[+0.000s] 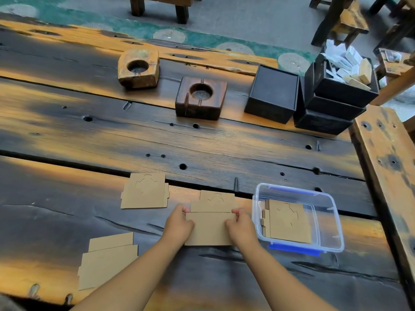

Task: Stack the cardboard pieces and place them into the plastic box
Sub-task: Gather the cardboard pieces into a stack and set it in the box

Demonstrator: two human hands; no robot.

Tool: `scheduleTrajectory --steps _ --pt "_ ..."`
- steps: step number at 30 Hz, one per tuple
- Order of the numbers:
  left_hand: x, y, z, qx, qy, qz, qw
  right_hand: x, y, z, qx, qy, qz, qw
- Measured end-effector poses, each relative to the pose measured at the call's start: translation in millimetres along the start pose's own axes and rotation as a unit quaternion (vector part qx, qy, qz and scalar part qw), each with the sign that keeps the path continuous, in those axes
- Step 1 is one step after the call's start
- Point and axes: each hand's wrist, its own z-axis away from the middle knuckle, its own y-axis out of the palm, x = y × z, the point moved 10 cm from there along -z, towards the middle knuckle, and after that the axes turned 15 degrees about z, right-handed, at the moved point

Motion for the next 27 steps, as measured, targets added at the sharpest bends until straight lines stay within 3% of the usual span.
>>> scheduleTrajectory --steps 19,24,27 --pt "-17 48 -51 0.054 -0.027 -0.087 0.994 11 -4 -51 0.010 0.040 0.032 0.999" --pt "-16 38 -49 -0.003 -0.047 -0.095 0.994 7 -3 -39 -0.008 0.040 0.033 0.999" --pt "-13 43 -45 0.002 -0.059 -0.090 0.994 4 -1 -30 -0.012 0.053 0.058 0.997"
